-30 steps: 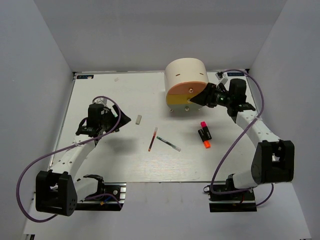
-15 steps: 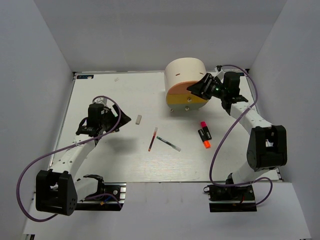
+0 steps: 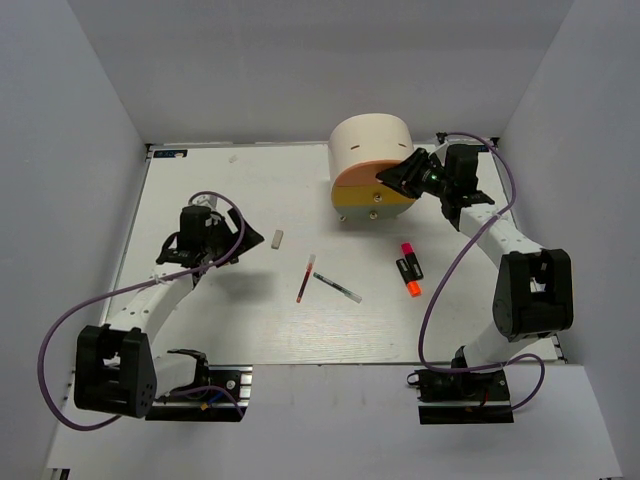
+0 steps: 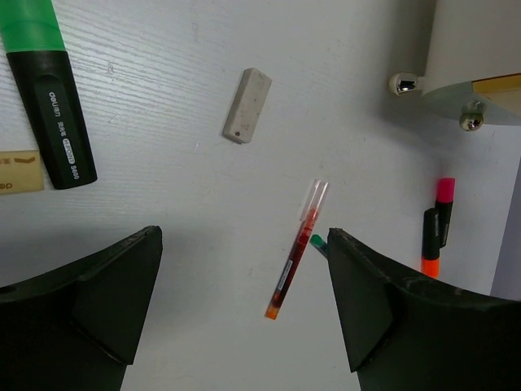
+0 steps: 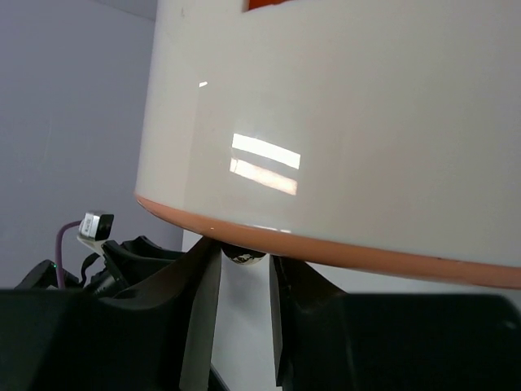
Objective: Sort the stationery into containers
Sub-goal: Open the drawer in the storage box.
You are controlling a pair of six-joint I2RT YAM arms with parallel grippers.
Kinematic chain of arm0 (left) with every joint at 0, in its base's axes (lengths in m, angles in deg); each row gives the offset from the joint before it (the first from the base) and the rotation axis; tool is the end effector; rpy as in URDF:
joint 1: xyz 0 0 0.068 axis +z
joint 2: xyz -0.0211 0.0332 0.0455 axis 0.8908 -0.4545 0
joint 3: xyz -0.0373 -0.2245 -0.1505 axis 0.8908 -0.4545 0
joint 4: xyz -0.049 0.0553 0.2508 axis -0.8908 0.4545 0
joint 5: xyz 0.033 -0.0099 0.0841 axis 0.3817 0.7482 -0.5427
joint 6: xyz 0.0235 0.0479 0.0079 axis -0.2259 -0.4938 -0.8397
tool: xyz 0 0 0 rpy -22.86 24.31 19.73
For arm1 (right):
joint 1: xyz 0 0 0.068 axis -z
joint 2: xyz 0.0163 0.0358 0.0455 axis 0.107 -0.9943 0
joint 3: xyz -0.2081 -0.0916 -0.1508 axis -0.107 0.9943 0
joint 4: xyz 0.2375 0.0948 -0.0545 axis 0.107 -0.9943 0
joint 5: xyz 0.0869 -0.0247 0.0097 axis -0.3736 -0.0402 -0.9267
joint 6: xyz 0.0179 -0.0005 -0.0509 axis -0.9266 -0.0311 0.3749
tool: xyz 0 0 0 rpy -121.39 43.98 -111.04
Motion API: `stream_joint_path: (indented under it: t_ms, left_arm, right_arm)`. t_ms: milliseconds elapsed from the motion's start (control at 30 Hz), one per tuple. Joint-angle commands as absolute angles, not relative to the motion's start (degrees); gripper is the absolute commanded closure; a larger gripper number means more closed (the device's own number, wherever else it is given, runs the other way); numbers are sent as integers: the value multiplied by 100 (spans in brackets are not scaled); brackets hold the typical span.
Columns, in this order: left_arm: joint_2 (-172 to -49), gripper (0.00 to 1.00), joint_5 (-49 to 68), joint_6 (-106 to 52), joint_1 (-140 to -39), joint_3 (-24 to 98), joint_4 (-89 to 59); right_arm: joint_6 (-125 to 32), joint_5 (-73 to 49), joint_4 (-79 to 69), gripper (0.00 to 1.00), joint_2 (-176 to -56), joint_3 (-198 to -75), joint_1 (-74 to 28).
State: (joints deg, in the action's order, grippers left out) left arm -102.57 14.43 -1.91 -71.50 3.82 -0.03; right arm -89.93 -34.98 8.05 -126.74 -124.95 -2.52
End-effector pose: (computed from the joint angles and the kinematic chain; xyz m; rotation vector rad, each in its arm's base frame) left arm 0.2414 -0.0444 0.2210 -0.4574 2.3216 -0.6593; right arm 0.3668 0.0745 0.2867 0.3040 1.9614 1.1903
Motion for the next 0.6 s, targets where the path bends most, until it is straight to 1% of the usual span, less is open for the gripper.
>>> stream_joint_path:
  t_ms: [0, 367, 567]
  left_arm:
    - [-10314, 8, 1618, -155, -7210, 509, -258]
    - [-11139, 9, 1856, -208, -7211, 913, -513]
    - [-11763, 12, 2118, -331, -7211, 1265, -636]
  right_arm:
    - [-9019, -3423, 1208, 81, -12590, -12429, -247]
    - [-8799, -3740, 795, 84, -11923, -11543, -256]
    - [-8781, -3766, 786, 84, -11702, -11462, -256]
